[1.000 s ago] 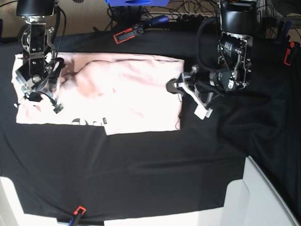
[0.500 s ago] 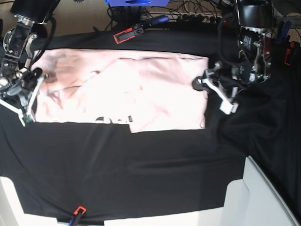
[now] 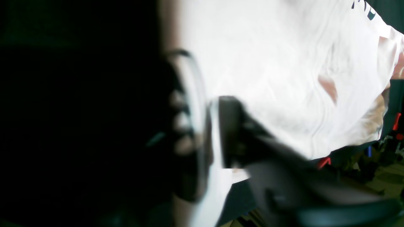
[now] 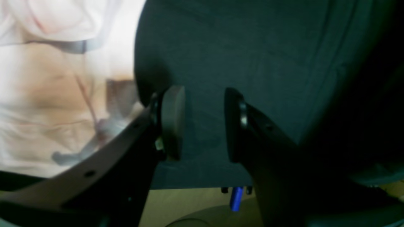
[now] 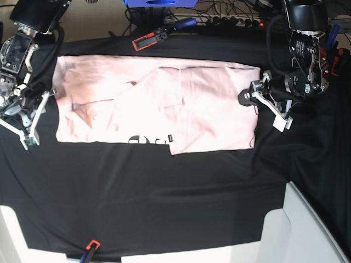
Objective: Fold the T-shirt properly
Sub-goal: 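Stretch the shirt flat with both grippers, then release both edges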
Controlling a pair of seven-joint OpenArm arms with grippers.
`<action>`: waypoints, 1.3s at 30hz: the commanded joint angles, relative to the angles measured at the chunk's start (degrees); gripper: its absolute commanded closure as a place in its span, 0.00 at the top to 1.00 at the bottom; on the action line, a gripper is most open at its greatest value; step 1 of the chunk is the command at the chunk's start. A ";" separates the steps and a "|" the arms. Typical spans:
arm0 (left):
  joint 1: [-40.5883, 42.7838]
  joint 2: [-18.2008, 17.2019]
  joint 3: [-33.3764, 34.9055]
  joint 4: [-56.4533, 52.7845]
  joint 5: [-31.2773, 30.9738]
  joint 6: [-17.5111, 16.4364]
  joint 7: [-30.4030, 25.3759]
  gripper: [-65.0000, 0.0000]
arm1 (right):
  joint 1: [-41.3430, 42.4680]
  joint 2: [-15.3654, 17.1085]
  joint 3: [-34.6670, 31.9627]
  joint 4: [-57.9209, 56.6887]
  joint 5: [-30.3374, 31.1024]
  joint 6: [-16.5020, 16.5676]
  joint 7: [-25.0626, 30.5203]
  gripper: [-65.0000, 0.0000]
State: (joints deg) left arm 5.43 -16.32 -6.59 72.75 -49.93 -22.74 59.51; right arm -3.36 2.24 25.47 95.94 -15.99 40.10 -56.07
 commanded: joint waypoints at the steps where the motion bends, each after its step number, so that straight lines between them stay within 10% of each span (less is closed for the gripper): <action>1: -0.64 -0.61 -0.40 1.05 -1.01 -0.33 -0.65 0.48 | 0.59 0.62 -0.02 0.89 -0.06 -0.10 0.65 0.31; 7: -0.99 -0.78 -0.75 1.05 -1.28 -0.33 -0.74 1.00 | 0.41 0.70 -0.02 0.89 -0.06 -0.10 0.47 0.32; 11: -1.96 -1.05 -1.54 0.96 -1.19 -0.33 -0.91 1.00 | 0.41 0.62 -0.02 0.89 -0.06 -0.10 0.47 0.36; 17: -2.49 -1.40 -11.30 1.05 -0.92 -0.33 -0.56 1.00 | 0.67 -0.35 -0.02 1.25 0.03 -0.10 0.38 0.74; 29: -0.82 -5.62 -13.76 1.58 0.31 -0.33 -1.18 1.00 | 4.98 1.50 0.59 0.72 24.30 -0.10 -12.63 0.75; 39: 2.17 0.45 -13.85 11.51 21.84 -0.60 -6.19 1.00 | 10.70 2.64 14.39 -15.19 40.91 -0.10 -17.46 0.75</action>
State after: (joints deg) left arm 8.01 -14.41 -19.92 83.24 -28.10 -23.27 54.35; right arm 6.74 4.01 39.83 79.53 24.32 39.72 -73.82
